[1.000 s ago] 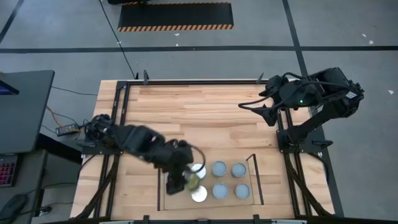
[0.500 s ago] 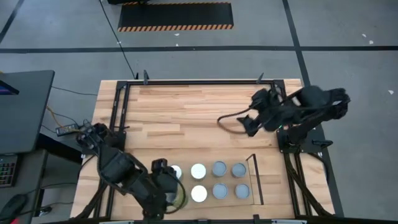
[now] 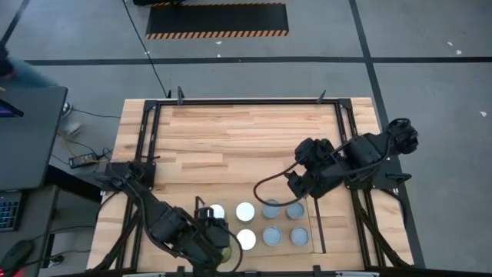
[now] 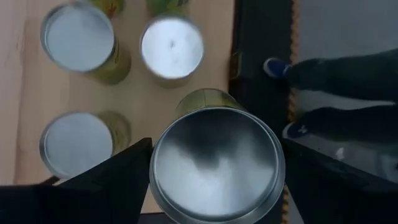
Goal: Pick and place cans onto a shelf
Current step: Put the canned pears on the shelf aligned with the other canned pears
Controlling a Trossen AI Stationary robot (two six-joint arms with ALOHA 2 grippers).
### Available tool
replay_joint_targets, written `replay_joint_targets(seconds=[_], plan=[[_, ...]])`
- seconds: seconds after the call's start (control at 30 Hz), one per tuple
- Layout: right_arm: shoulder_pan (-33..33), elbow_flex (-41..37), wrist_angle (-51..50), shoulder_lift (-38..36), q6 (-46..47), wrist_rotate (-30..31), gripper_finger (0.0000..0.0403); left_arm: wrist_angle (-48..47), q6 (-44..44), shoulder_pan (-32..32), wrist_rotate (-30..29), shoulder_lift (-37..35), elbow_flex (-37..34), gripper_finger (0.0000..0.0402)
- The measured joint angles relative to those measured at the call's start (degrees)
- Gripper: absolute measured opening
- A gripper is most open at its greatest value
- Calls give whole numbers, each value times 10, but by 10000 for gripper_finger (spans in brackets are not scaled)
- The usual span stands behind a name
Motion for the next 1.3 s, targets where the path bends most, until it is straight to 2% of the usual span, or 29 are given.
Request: replay_joint_targets(seconds=[0.13,0.43,0.63,1.3], plan=[[9,0,0,1,12,3,375,-29,-2,-4,-3,25,0,323],[20,0,0,1,31,3,375,-32,7,-1,-5,80,0,323],[28,0,1,1,46,3,375,-43,21,12,15,112,-1,323],[62,0,1,1,75,5,375,-38,37,12,15,116,-21,323]])
